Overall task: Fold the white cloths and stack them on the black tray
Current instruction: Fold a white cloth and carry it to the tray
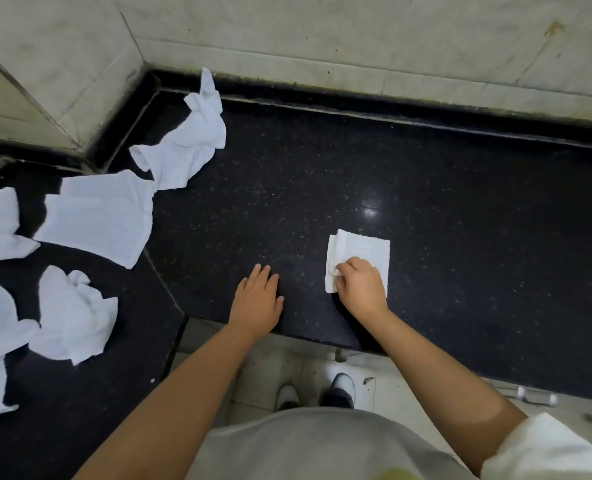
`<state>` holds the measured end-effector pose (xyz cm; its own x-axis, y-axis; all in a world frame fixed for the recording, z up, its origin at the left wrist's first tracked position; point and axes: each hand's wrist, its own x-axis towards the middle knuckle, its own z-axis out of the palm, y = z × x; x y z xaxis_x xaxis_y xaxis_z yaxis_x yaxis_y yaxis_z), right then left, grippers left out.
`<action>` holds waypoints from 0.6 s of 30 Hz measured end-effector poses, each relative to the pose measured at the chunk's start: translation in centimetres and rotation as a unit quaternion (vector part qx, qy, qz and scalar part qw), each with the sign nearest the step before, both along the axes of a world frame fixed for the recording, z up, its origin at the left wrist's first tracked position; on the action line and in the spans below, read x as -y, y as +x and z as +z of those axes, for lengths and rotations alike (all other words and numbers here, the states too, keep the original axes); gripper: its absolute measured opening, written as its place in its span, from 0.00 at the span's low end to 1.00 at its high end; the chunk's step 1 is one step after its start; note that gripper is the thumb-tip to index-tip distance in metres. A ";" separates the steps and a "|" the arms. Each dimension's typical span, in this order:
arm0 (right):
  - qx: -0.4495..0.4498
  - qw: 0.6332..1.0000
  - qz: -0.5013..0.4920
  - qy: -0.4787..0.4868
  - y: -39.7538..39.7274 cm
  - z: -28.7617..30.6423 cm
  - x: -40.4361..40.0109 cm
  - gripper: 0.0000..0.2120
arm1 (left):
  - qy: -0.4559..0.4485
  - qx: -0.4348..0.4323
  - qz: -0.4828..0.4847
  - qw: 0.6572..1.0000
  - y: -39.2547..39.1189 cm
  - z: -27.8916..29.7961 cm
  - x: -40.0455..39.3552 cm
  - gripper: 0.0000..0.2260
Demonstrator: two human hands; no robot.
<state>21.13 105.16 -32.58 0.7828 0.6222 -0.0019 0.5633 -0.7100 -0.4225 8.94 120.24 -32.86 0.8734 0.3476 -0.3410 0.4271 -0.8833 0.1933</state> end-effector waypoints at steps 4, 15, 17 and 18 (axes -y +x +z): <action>0.016 0.994 -0.056 0.096 0.0 0.8 0.4 0.07 | 0.003 -0.020 -0.007 1.000 -0.3 -0.1 -0.1 0.24; -0.020 0.999 0.031 -0.039 -1.4 -0.4 0.7 0.04 | 0.006 -0.029 -0.020 0.999 -0.6 -0.3 -0.1 0.24; -0.040 0.994 0.077 -0.066 -1.1 -0.1 0.9 0.08 | 0.007 -0.016 -0.022 1.000 -0.6 -0.4 -0.1 0.24; -0.052 0.991 0.095 -0.074 -0.8 0.1 1.2 0.10 | 0.011 -0.010 -0.022 1.000 -0.6 -0.4 0.0 0.24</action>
<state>20.29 103.99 -32.47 0.6417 0.7461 -0.1779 0.6525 -0.6529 -0.3847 8.31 120.28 -33.30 0.8814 0.3166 -0.3506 0.3909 -0.9055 0.1651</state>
